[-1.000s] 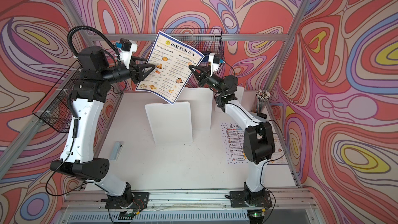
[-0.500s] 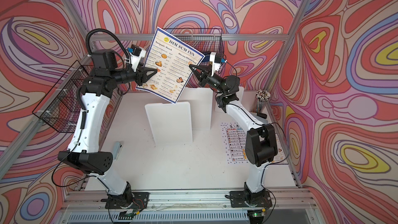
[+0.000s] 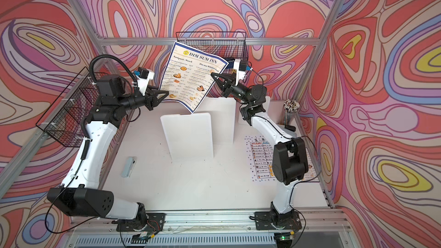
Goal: Insert the menus into the narrow rack
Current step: Insert the menu into the narrow rack.
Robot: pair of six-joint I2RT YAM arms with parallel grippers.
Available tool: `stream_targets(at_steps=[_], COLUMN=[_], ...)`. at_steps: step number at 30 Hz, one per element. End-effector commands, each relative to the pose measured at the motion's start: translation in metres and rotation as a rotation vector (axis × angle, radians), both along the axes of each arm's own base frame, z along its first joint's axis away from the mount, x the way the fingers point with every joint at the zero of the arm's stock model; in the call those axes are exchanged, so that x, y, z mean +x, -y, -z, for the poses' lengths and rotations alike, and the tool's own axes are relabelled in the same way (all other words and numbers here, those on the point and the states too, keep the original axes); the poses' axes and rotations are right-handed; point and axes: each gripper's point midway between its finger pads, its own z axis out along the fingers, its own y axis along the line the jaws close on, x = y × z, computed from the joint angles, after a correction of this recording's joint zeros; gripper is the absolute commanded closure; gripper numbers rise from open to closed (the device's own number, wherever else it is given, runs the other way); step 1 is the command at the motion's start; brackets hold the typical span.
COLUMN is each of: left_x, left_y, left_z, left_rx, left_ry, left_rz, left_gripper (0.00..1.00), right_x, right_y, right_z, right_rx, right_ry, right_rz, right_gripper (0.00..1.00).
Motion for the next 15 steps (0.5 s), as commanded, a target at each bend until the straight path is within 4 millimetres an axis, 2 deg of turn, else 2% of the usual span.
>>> stream_targets(at_steps=[1, 4, 7, 9, 15], left_x=[-0.014, -0.01, -0.005, -0.005, -0.003], left_y=[0.004, 0.005, 0.005, 0.004, 0.0], left_z=[-0.033, -0.035, -0.031, -0.03, -0.034], left_rx=[-0.03, -0.033, -0.019, -0.017, -0.018], left_ry=[0.131, 0.116, 0.099, 0.11, 0.127], left_rz=[0.042, 0.05, 0.047, 0.04, 0.003], left_gripper=[0.7, 0.73, 0.9, 0.97, 1.0], right_x=[-0.018, -0.021, -0.021, -0.019, -0.018], right_y=[0.006, 0.007, 0.007, 0.006, 0.005], right_z=[-0.019, -0.021, -0.022, -0.02, -0.021], right_rx=[0.011, 0.01, 0.007, 0.004, 0.016], right_ry=[0.045, 0.052, 0.052, 0.045, 0.027], right_rz=[-0.012, -0.008, -0.007, -0.011, -0.027], right_gripper=[1.0, 1.0, 1.0, 1.0, 1.0])
